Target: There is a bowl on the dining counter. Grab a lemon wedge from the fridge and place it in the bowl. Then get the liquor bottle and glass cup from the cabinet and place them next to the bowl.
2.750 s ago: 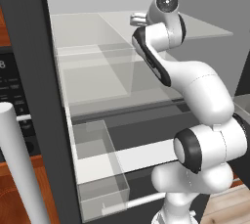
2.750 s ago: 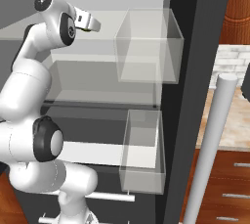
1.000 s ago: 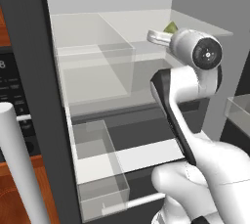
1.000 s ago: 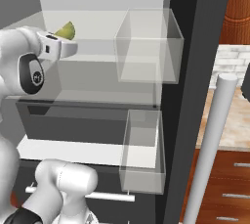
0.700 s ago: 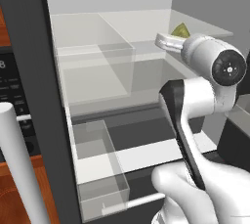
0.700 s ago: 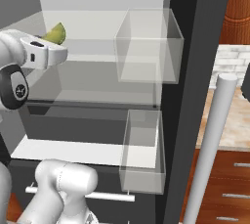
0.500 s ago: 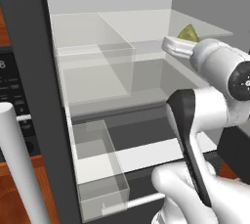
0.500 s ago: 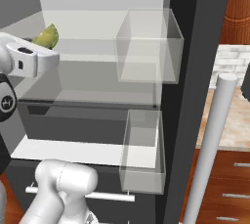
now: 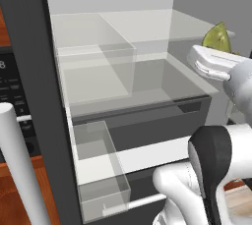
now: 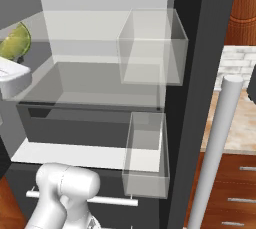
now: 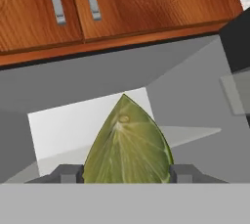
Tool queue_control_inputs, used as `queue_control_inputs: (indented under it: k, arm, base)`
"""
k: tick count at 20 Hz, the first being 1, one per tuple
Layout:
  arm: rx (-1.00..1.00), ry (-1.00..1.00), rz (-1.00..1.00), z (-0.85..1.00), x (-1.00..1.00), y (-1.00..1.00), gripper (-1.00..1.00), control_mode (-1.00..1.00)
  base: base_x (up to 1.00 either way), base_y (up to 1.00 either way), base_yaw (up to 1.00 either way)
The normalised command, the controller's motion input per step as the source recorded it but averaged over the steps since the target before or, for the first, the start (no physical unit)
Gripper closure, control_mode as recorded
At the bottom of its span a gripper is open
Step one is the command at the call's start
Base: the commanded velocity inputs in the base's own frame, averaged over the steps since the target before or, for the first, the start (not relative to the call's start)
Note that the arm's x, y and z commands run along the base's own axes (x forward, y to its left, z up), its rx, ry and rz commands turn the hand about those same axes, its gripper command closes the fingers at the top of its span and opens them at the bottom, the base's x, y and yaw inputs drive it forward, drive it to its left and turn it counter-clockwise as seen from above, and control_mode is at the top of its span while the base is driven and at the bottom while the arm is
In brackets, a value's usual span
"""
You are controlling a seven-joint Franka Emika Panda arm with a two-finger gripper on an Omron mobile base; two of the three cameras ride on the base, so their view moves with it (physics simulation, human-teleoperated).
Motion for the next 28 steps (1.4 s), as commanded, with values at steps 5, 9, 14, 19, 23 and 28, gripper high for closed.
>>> queue_control_inputs:
  k: [5,9,14,19,23,28]
  arm:
    - [0.02,-0.08,-0.01,-0.01,-0.83,0.00,1.00,-1.00]
    - [0.00,0.00,-0.01,0.00,-0.08,0.00,1.00,-1.00]
    - [0.00,0.00,0.00,0.00,-0.14,0.00,1.00,-1.00]
    - [0.00,-0.02,-0.05,0.00,-0.43,0.00,1.00,1.00]
    - [0.00,0.00,0.00,0.00,0.00,0.00,1.00,1.00]
    - [0.00,0.00,0.00,0.00,0.00,0.00,1.00,1.00]
  base:
    - [0.00,0.00,0.00]
    - [0.00,0.00,0.00]
    - [0.00,0.00,0.00]
    - [-0.11,0.00,-0.02]
    - [-0.57,0.02,-0.18]
    - [-0.56,0.18,-0.34]
